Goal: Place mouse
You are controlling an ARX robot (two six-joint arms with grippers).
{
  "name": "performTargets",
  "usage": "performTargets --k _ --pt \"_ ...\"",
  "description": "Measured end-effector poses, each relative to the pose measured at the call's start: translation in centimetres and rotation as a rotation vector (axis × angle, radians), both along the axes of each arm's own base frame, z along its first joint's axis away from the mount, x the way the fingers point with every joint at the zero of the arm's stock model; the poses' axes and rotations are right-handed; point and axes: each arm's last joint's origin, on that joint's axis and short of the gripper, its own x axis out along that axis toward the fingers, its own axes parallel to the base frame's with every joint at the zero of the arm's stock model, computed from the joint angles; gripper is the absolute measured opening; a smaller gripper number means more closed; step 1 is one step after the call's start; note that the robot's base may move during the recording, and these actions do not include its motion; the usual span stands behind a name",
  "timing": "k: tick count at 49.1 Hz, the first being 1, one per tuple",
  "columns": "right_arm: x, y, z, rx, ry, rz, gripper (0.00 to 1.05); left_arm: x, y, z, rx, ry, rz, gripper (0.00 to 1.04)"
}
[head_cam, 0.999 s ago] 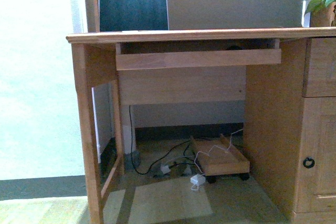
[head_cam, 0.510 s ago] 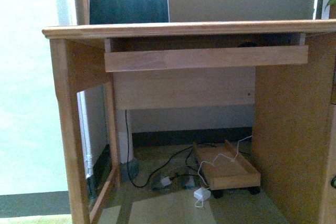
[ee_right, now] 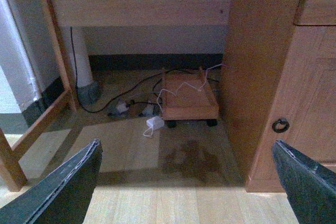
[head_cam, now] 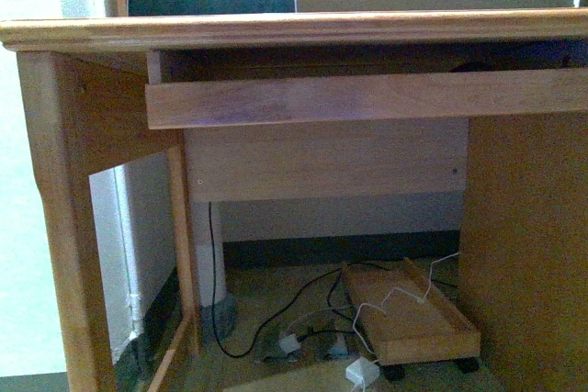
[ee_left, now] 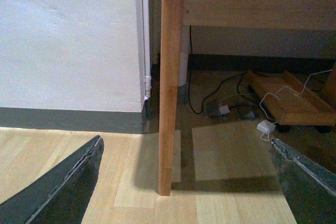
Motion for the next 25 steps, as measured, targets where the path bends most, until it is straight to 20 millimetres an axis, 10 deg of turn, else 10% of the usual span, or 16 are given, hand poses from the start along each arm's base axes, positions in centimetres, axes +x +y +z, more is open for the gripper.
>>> performTargets --k 25 --pt "0.00 0.00 0.00 0.001 0.000 0.000 0.97 0.00 0.00 0.00 0.000 0.000 0.000 0.97"
